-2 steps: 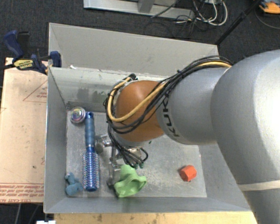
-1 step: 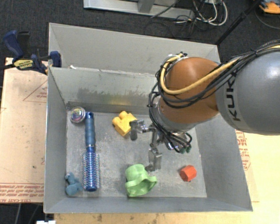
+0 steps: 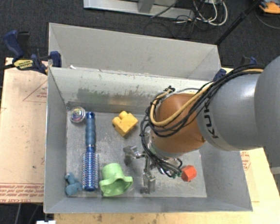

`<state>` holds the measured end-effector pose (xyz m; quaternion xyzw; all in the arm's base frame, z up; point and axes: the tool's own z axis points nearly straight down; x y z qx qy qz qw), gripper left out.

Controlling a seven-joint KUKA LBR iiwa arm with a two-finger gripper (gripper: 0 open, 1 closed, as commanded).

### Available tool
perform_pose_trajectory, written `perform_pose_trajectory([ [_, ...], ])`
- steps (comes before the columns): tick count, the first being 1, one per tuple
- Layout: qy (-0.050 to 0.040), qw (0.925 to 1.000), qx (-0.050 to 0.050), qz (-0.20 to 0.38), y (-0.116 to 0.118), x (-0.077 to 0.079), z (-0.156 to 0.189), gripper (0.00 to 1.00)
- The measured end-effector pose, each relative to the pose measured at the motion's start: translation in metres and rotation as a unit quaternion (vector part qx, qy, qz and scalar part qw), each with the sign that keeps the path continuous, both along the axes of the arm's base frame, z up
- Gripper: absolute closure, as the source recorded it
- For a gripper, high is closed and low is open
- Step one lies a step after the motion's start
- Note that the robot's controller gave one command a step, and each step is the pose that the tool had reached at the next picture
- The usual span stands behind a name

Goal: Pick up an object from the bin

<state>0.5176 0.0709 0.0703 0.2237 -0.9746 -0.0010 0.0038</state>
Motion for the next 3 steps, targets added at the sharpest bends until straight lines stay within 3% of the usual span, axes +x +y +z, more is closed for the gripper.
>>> perform_pose_trajectory([
  [1,-0.005,1.0,0.002,-0.005,0.081,-0.012,0.052,0.0],
  [2,-0.0117,0.9992,0.002,0.039,0.108,-0.029,0.001,0.0],
  [3,-0.0046,0.9993,0.001,0.038,0.107,-0.033,0.0,1.0],
])
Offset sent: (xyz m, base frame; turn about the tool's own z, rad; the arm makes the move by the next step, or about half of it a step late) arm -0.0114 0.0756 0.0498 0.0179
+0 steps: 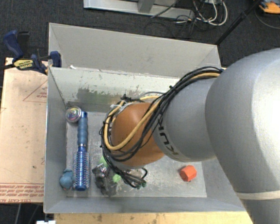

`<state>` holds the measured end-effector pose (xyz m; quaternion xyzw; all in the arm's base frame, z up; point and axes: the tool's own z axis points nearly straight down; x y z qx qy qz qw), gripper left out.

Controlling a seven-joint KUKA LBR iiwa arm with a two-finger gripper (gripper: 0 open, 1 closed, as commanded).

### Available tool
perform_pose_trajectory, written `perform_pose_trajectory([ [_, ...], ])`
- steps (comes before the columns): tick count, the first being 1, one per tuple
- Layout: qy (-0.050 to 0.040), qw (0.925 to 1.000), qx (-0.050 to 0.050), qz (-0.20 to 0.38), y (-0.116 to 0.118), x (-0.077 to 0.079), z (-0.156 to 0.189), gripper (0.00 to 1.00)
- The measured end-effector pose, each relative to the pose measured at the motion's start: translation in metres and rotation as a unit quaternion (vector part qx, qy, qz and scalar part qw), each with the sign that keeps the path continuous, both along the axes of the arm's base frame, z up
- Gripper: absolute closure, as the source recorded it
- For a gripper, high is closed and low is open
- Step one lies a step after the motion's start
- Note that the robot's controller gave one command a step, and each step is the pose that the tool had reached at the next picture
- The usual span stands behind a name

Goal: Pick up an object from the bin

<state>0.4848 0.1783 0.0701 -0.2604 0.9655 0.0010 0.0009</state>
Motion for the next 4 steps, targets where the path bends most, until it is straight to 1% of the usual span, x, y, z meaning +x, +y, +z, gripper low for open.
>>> perform_pose_trajectory([
  [1,0.0032,0.9997,-0.007,0.022,0.067,0.02,-0.001,1.0],
  [2,0.0031,0.9998,-0.004,0.021,0.069,0.018,-0.001,0.0],
  [3,0.0234,0.9981,-0.008,-0.056,0.07,0.072,-0.007,0.0],
  [4,0.0362,0.9916,-0.018,-0.123,0.071,0.082,-0.012,0.0],
])
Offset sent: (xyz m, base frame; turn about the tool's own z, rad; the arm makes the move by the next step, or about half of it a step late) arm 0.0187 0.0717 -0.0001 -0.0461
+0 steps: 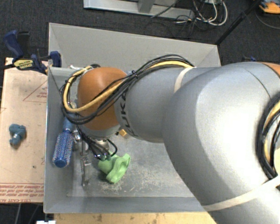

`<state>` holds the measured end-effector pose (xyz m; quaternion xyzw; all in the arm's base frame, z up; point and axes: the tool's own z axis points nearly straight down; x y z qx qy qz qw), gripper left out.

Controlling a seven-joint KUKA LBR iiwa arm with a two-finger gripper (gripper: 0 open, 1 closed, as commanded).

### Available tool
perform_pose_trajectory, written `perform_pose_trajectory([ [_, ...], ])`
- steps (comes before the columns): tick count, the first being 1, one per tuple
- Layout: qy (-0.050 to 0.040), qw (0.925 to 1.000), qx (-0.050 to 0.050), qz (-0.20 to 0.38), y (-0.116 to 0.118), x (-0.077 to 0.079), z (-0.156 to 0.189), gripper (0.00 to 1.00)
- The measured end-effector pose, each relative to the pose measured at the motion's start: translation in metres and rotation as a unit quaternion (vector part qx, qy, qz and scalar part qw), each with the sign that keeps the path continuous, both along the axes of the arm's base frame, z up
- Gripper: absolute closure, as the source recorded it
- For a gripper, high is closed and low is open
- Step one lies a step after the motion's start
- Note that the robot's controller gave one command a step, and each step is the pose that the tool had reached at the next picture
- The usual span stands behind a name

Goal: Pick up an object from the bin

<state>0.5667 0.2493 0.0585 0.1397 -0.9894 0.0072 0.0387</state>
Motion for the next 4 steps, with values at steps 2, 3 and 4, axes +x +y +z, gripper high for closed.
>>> perform_pose_trajectory([
  [2,-0.0351,0.9993,0.012,0.005,-0.055,-0.035,0.009,0.0],
  [3,-0.0378,0.9992,0.014,0.007,-0.052,-0.033,0.012,1.0],
  [4,-0.0419,0.9988,0.015,0.018,-0.054,-0.049,0.141,1.0],
])
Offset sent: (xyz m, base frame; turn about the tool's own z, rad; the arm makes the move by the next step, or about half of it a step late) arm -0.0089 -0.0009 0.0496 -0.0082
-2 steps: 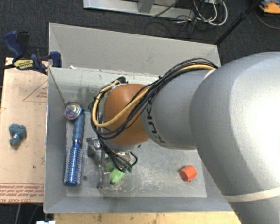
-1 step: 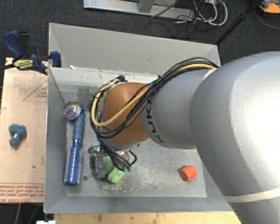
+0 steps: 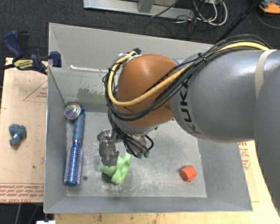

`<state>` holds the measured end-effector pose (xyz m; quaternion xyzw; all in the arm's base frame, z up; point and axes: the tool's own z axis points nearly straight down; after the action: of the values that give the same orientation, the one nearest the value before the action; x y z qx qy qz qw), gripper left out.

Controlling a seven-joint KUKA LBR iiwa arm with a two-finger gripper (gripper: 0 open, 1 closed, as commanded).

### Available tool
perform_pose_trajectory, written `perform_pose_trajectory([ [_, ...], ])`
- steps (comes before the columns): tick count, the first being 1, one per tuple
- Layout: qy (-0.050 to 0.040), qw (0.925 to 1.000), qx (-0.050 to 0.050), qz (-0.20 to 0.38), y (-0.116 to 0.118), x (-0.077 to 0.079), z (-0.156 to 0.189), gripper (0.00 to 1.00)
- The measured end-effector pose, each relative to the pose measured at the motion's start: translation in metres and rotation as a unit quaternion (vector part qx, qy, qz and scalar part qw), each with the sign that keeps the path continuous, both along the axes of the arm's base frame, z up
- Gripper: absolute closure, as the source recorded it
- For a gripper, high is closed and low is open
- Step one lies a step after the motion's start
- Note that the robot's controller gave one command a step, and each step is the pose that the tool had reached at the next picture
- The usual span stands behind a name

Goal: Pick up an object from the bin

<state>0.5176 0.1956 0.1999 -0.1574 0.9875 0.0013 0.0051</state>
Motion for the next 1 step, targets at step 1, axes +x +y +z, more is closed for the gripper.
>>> perform_pose_trajectory([
  [1,0.0037,1.0,-0.001,0.0,-0.0003,-0.0011,-0.0049,0.0],
])
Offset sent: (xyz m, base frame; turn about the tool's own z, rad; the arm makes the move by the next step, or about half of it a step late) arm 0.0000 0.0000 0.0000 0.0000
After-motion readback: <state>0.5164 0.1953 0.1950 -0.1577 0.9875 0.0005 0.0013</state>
